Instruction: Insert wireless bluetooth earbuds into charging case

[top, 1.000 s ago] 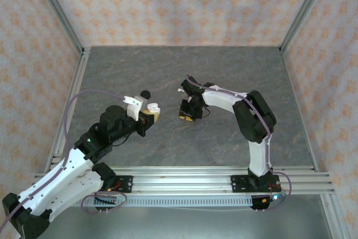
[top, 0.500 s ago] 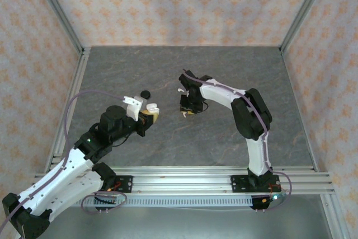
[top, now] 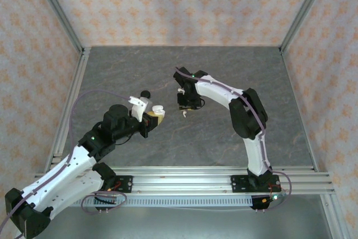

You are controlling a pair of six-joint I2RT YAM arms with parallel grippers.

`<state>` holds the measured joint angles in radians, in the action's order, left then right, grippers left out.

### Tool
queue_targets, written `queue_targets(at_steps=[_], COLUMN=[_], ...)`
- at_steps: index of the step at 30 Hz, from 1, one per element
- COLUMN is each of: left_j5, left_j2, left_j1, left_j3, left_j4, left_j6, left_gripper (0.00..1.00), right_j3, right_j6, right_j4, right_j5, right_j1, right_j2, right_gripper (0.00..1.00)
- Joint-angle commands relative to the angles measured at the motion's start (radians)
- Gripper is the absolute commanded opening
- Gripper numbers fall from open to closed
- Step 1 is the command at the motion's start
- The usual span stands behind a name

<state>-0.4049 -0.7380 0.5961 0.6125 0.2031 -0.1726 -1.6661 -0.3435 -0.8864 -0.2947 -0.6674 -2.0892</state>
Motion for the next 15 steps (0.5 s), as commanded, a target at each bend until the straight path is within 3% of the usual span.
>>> queue_targets(at_steps=[1,15], left_j5=[-0.061,-0.12], left_j2=[0.001,0.014], left_j1=[0.013,0.013], left_j3=[-0.007,-0.011], left_j4=[-0.074,-0.119], left_j6=[0.037,0.055], left_gripper=[0.0,0.0], right_j3=[-0.026,-0.038], right_j6=[0.022,0.05], right_j4=[-0.047,-0.054], right_j5=[0.023,0.042], right_j1=[-0.008,-0.016], right_j2=[-0.04,-0.095], right_gripper=[0.28,0.28])
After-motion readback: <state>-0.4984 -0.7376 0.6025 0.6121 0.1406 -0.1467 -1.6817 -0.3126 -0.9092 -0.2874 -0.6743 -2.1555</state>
